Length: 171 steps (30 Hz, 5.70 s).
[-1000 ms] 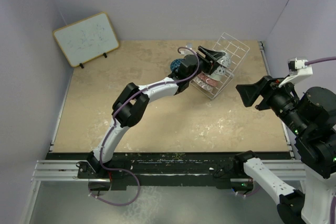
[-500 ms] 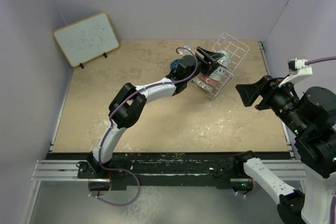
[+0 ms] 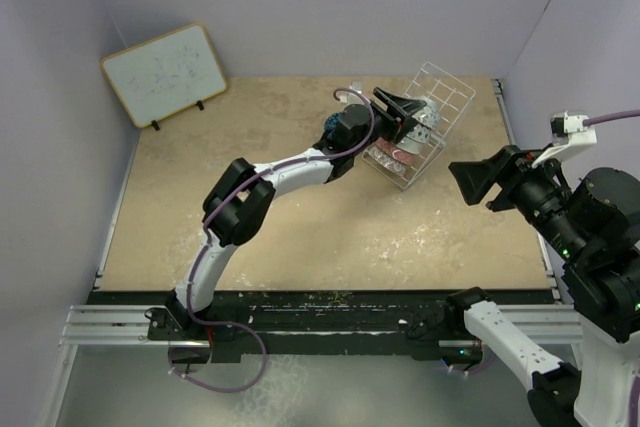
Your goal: Load the bowls into the dish rack
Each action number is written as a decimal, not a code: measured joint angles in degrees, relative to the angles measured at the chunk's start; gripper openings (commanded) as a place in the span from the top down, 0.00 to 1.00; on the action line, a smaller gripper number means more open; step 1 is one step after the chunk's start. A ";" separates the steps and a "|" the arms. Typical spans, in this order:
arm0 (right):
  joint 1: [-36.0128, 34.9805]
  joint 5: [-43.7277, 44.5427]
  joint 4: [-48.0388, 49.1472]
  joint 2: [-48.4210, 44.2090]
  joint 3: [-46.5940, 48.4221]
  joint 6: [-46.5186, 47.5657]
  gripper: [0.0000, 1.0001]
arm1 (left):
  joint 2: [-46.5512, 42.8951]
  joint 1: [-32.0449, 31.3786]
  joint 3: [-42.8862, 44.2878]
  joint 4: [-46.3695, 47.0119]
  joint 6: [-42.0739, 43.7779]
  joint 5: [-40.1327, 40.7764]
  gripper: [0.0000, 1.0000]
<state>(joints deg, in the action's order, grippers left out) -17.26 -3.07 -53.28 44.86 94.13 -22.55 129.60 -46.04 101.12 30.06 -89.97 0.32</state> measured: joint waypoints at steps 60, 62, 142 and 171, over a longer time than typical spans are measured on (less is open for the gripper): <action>0.00 3.67 -0.87 7.74 7.65 0.04 0.30 | -1.05 10.54 8.50 -52.65 112.10 -13.97 0.20; 0.00 3.67 -0.85 7.74 7.41 0.04 0.30 | -0.85 10.67 8.79 -53.42 112.65 -15.56 0.21; 0.00 2.25 0.44 3.30 2.84 -0.50 0.30 | -15.54 6.23 -12.24 -45.03 101.79 8.13 0.19; 0.00 2.29 0.92 3.02 -0.31 -0.46 0.30 | -11.10 9.92 -1.79 -43.85 82.55 4.13 0.22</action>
<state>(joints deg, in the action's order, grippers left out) -17.26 -0.78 -52.36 47.88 93.82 -23.00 118.50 -36.12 99.33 -13.78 -7.42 4.45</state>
